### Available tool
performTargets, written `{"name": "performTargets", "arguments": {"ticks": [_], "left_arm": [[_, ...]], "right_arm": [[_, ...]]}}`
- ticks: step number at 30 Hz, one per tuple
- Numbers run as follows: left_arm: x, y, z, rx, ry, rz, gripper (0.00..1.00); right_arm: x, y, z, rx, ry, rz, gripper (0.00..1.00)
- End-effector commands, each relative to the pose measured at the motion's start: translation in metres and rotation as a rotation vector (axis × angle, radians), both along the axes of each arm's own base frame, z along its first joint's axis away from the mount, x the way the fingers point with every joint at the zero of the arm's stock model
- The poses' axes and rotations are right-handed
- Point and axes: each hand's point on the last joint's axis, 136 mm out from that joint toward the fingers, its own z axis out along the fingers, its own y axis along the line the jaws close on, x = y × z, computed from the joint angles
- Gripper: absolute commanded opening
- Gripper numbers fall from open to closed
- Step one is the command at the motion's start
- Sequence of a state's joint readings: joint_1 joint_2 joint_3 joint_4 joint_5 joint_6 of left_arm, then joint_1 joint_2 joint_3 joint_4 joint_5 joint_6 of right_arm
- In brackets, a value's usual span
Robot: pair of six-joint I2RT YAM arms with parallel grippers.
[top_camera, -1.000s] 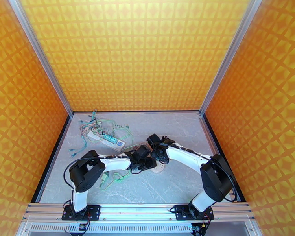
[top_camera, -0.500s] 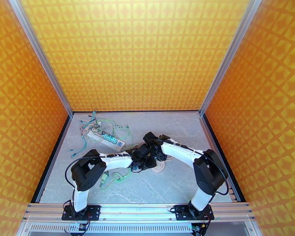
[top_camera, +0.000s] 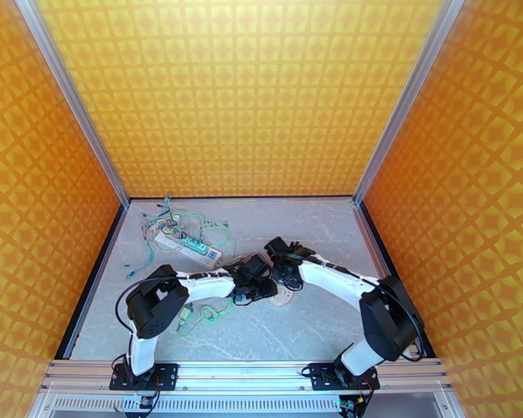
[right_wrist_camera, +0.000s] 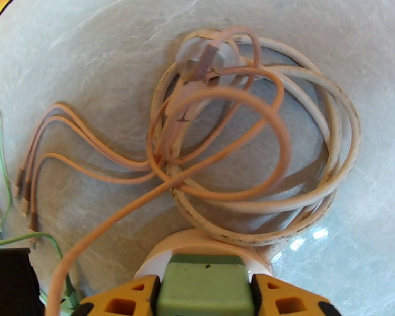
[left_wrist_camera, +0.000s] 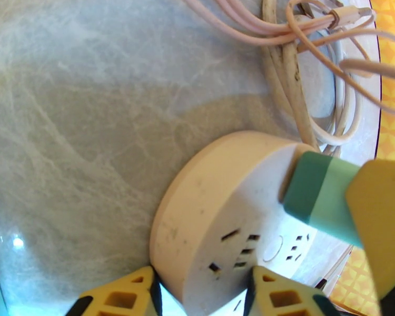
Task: Pull the plug off the socket
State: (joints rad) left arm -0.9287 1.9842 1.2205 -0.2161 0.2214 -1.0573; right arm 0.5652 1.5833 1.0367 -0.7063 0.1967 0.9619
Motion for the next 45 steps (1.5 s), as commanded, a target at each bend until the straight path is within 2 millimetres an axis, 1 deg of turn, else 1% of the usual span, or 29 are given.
{"name": "performTargets", "arguments": {"ticks": [1,4,8,10,14,16,19,22,27,33,36,41,45], "left_arm": [[-0.052,0.06,-0.095,0.312,0.178,-0.028,0.38],[-0.053,0.059,-0.095,0.307,0.176,-0.032,0.38],[-0.056,0.056,-0.095,0.307,0.174,-0.048,0.38],[-0.057,0.053,-0.096,0.307,0.176,-0.059,0.38],[-0.06,0.051,-0.1,0.319,0.189,-0.081,0.38],[-0.061,0.052,-0.102,0.33,0.196,-0.087,0.37],[-0.064,0.054,-0.106,0.351,0.211,-0.093,0.36],[-0.065,0.056,-0.108,0.361,0.218,-0.096,0.36],[-0.067,0.059,-0.112,0.371,0.237,-0.095,0.34],[-0.07,0.064,-0.118,0.383,0.26,-0.091,0.31],[-0.071,0.065,-0.121,0.392,0.276,-0.095,0.31],[-0.072,0.065,-0.124,0.4,0.289,-0.103,0.31],[-0.073,0.064,-0.126,0.405,0.297,-0.12,0.31]], "right_arm": [[0.006,0.037,0.012,0.234,-0.013,0.007,0.39],[0.007,0.037,0.011,0.242,-0.003,0.002,0.39],[0.011,0.037,0.009,0.185,0.018,0.022,0.39],[0.011,0.041,0.008,0.136,0.048,0.063,0.4],[0.011,0.057,0.003,0.018,0.081,0.154,0.4],[0.009,0.064,-0.001,0.002,0.093,0.177,0.4],[0.007,0.067,-0.005,-0.019,0.1,0.195,0.38],[0.005,0.066,-0.007,-0.024,0.106,0.205,0.36],[0.008,0.06,0.002,0.013,0.075,0.187,0.34],[0.017,0.036,0.02,0.129,0.028,0.096,0.34],[0.016,0.027,0.025,0.164,0.023,0.064,0.34],[0.012,0.027,0.022,0.233,0.028,0.024,0.33],[0.014,0.029,0.02,0.237,0.035,0.021,0.33]]}}
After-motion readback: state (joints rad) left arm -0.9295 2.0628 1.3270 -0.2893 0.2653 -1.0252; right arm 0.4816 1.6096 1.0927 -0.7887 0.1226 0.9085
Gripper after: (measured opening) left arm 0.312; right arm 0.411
